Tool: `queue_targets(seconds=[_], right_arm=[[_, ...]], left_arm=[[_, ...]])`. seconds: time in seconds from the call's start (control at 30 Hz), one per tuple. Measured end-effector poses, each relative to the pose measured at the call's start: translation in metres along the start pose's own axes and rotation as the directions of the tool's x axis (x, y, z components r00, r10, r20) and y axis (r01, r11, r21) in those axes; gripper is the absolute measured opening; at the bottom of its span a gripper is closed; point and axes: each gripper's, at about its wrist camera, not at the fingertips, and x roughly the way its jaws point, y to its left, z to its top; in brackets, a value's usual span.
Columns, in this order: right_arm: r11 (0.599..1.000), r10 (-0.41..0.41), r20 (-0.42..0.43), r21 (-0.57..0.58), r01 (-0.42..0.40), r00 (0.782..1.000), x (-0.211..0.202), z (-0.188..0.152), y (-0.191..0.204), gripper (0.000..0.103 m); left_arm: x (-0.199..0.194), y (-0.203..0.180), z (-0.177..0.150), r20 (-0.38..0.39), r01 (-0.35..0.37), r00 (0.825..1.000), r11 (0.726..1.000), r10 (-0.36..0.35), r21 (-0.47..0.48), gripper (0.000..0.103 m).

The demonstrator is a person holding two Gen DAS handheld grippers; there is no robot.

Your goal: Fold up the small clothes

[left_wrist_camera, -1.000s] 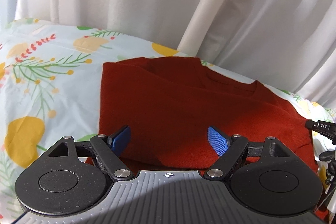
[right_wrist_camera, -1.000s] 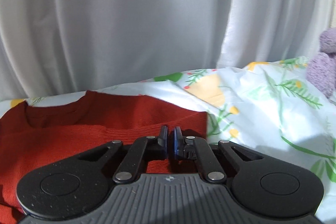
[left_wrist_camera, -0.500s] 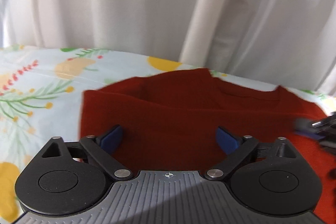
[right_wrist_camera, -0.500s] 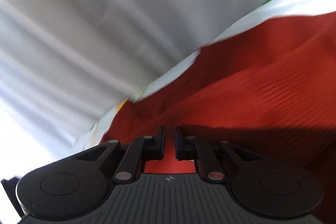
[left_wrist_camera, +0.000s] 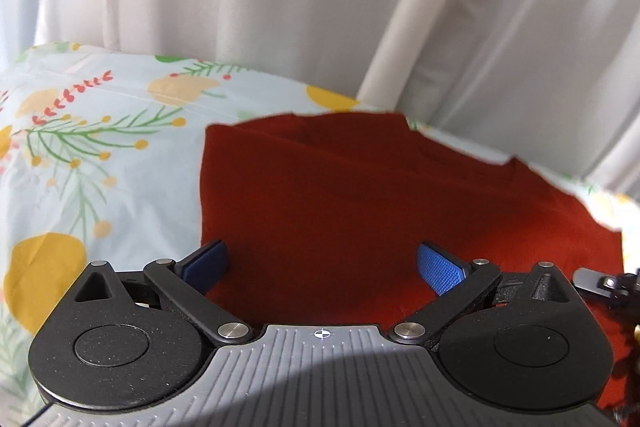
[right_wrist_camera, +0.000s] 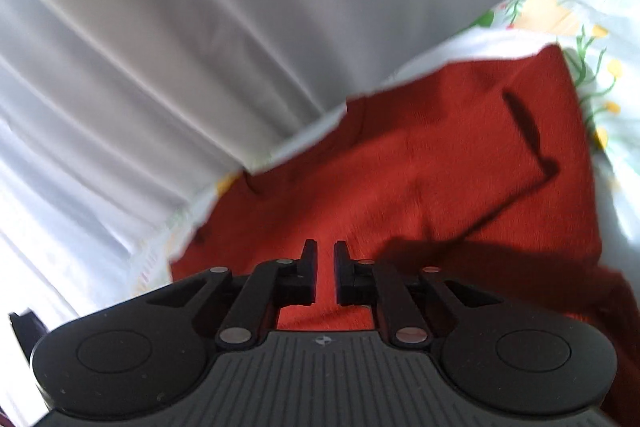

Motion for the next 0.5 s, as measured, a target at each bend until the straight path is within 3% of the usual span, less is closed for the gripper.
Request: queue_targets(seconds=[0.03,0.13,0.3,0.4,0.5], right_arm=[[0.998,-0.058,-0.007,-0.02,0.058,0.998,0.004,-0.002,0.001,0.0],[0.994,-0.112,0.028,-0.006,0.112,0.993,-0.005,0.0,-0.005,0.0],[0.97,-0.217,0.054,-0.105,0.221,0.975,-0.016,0.001,-0.004,0.0],[0.932,-0.298,0.066,-0.194,0.305,0.952,-0.021,-0.002,0.007,0.0],[0.905,-0.332,0.071,-0.258,0.339,0.941,-0.019,-0.005,0.013,0.0]], left_arm=[[0.003,-0.003,-0.002,-0.019,-0.021,1.0,0.999,0.021,0.028,0.103],[0.007,-0.008,-0.005,-0.035,-0.048,0.998,0.995,0.051,0.084,0.103],[0.008,-0.014,-0.01,-0.041,-0.088,0.995,0.987,0.094,0.135,0.103],[0.008,-0.016,-0.008,-0.053,-0.115,0.991,0.983,0.123,0.142,0.103],[0.008,-0.018,-0.007,-0.068,-0.133,0.987,0.981,0.144,0.142,0.103]])
